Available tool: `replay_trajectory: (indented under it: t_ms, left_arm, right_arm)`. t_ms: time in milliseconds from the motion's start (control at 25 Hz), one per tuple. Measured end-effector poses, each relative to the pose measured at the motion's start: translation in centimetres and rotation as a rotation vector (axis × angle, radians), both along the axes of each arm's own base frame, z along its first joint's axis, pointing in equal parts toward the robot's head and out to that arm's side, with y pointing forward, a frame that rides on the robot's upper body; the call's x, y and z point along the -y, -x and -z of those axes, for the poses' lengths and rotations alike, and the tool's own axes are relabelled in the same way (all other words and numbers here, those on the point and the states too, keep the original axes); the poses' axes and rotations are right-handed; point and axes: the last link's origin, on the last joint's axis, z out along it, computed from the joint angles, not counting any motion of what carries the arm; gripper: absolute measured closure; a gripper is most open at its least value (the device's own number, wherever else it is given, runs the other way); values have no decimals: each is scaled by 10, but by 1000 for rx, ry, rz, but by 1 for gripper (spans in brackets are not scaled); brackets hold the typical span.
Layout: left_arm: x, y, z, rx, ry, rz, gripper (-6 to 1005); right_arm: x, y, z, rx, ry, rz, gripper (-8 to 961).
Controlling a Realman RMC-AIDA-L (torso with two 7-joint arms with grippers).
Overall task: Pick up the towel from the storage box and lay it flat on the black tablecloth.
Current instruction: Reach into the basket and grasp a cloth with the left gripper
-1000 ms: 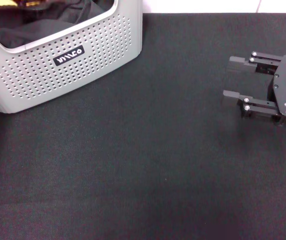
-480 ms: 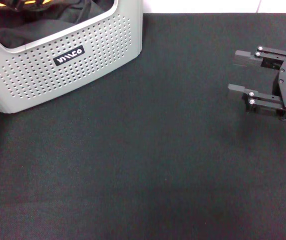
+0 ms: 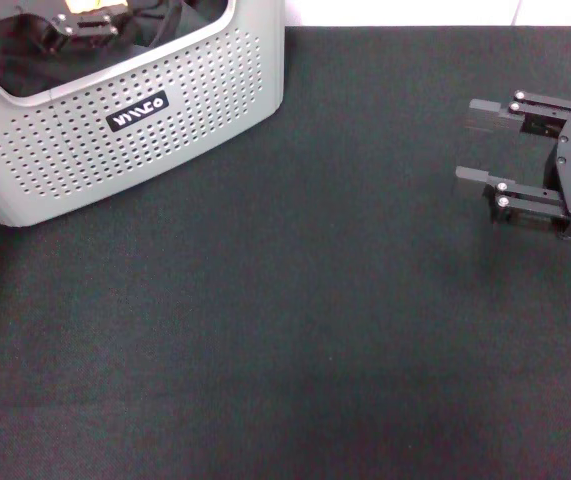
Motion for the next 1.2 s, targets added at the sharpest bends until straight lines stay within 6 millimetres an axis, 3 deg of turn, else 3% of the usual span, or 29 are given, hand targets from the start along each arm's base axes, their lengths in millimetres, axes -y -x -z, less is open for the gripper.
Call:
replay_trajectory:
  t_ms: [240,640,1200]
  left_arm:
    - [1,8,0,-39,-9,-24,221]
    - [-9,6,17,-177,-30,-4,236]
    - [-13,-1,24,-222,-33,23,851]
  right_arm:
    - [1,0,1,-3,0,0,322]
    - [1,1,2,-7,4,-2,322]
    - [3,-1,2,-10,6,1,323]
